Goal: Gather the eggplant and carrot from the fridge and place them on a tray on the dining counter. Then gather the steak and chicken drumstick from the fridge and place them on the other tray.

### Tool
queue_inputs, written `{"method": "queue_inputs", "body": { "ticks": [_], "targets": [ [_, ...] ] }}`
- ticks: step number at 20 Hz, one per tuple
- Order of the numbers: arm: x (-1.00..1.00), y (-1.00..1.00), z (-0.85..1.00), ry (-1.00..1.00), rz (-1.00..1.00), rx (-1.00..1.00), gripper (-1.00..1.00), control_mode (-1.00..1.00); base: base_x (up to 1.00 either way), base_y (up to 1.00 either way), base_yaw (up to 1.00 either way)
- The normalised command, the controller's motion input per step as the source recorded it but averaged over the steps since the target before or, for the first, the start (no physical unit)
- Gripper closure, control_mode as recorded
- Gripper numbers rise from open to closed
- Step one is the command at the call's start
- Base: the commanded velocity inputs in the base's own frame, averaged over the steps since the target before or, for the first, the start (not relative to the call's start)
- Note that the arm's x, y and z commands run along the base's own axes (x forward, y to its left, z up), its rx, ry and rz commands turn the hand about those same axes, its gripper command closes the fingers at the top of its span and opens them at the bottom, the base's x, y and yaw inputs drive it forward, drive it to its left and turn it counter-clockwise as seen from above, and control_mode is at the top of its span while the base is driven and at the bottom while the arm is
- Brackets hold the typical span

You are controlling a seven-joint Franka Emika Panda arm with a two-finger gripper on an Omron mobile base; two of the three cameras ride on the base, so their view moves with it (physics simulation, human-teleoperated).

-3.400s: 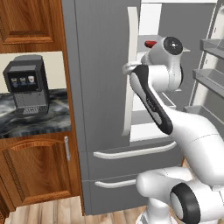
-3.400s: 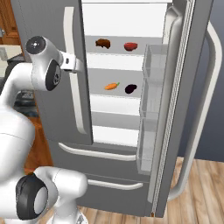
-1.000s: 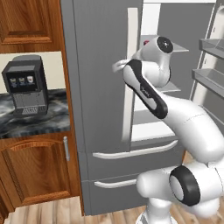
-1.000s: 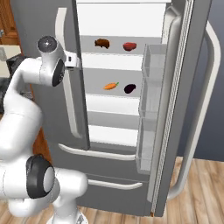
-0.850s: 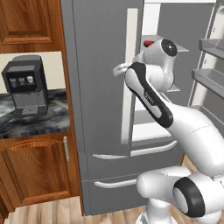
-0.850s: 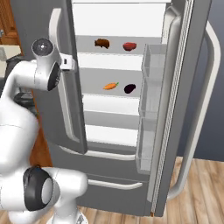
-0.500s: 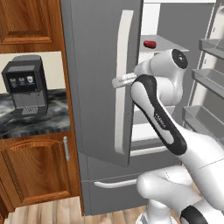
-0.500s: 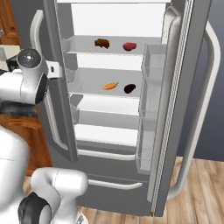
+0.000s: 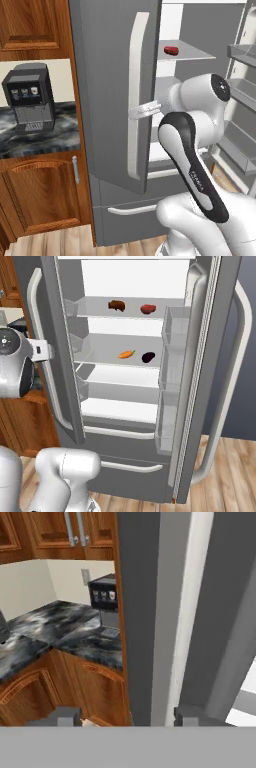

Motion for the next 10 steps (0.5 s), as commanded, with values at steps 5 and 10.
{"method": "queue_inputs", "body": {
  "ticks": [5,10],
  "targets": [
    [-0.41,-0.73,0.13,0.00,-0.09,0.00,-1.00,-1.00,0.00,0.00,0.00],
    [-0.08,-0.79,0.17,0.03,-0.13,0.00,-1.00,-1.00,0.00,0.00,0.00]
  ]
}}
